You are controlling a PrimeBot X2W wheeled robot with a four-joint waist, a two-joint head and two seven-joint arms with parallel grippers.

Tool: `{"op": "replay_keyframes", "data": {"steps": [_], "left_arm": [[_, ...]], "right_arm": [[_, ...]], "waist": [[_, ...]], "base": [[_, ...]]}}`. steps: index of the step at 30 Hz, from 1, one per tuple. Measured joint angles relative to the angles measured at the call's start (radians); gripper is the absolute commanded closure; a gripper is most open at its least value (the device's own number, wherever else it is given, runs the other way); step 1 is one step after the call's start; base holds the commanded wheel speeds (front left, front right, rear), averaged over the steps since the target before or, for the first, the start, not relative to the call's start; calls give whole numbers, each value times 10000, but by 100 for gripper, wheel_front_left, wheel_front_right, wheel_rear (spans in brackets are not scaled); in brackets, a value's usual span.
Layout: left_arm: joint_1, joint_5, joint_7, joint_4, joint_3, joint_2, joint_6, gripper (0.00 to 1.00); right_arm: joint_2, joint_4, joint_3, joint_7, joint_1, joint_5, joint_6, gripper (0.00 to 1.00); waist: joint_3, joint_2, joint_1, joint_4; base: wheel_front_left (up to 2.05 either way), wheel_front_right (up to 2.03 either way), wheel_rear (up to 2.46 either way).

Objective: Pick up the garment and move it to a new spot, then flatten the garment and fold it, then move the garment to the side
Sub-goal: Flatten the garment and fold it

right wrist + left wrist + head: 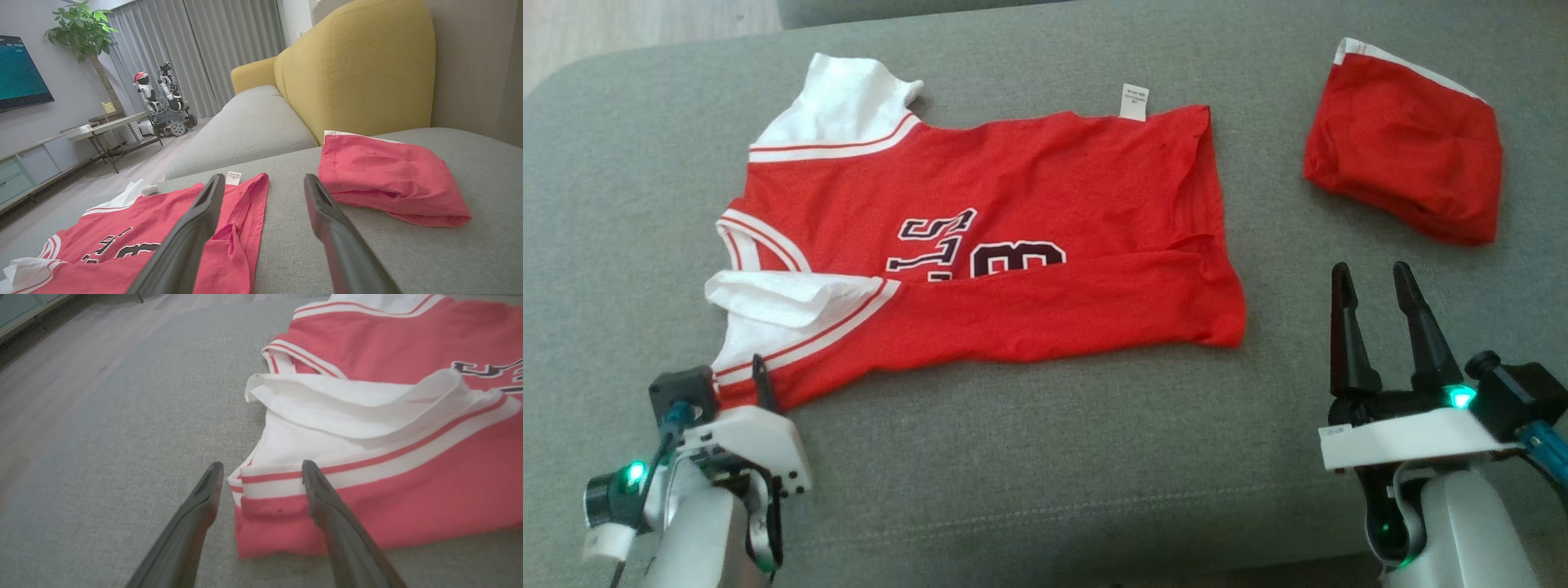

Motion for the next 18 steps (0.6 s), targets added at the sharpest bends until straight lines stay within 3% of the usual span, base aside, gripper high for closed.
{"op": "replay_keyframes", "data": {"steps": [9,15,16,17,18], "left_arm": [[-426,2,803,920,-132,311,-163,0],[-751,2,1323,1197,-370,481,-598,0],[-801,-2,1413,1225,-401,506,-681,51],[-830,-2,1480,1243,-424,529,-765,84],[-856,-4,1499,1252,-456,533,-848,100]], "right_arm": [[35,67,-42,-19,-20,119,0,0],[48,90,-98,-59,-202,119,0,0],[50,107,-102,-59,-206,119,0,0],[59,138,-102,-61,-207,119,0,0],[67,194,-107,-58,-207,121,0,0]], "waist": [[187,0,0,-190],[265,0,0,-195],[270,0,0,-189],[273,0,0,-182],[274,0,0,-171]], "base": [[0,0,0],[0,0,0],[0,0,0],[0,0,0],[0,0,0]]}}
